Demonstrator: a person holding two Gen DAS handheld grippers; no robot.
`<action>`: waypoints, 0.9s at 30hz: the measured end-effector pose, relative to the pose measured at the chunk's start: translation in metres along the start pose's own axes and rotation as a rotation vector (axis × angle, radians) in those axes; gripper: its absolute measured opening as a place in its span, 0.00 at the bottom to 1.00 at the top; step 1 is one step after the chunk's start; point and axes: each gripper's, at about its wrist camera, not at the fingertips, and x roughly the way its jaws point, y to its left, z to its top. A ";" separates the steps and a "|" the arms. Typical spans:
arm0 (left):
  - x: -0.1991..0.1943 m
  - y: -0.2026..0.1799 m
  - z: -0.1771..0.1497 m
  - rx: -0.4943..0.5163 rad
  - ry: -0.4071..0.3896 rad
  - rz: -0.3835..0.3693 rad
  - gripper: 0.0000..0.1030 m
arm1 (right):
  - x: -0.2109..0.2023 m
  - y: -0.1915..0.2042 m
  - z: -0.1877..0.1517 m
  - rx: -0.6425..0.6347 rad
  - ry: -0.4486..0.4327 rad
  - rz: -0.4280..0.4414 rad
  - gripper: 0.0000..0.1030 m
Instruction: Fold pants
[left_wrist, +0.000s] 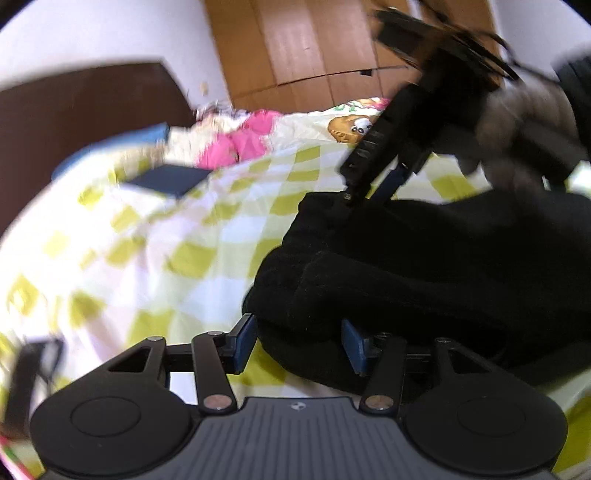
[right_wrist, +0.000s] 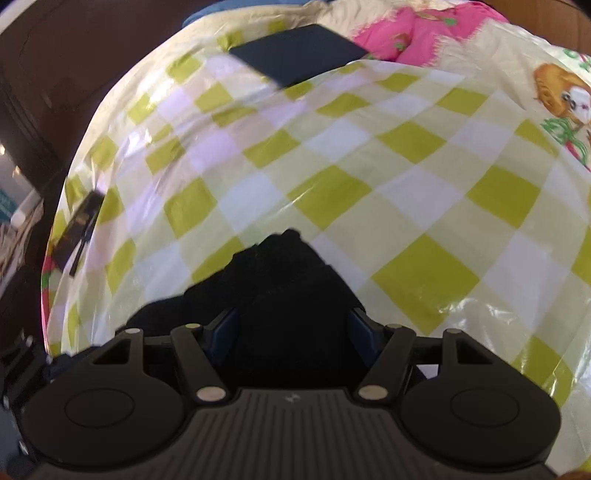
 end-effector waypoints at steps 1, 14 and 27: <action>-0.001 0.008 -0.001 -0.060 0.013 -0.032 0.62 | -0.002 0.002 -0.001 -0.010 0.006 0.008 0.65; 0.021 0.035 0.009 -0.312 0.087 -0.171 0.62 | -0.005 0.001 -0.001 0.026 -0.014 -0.032 0.66; 0.007 0.041 0.017 -0.376 0.116 -0.120 0.62 | -0.003 -0.012 -0.003 0.060 -0.038 0.022 0.66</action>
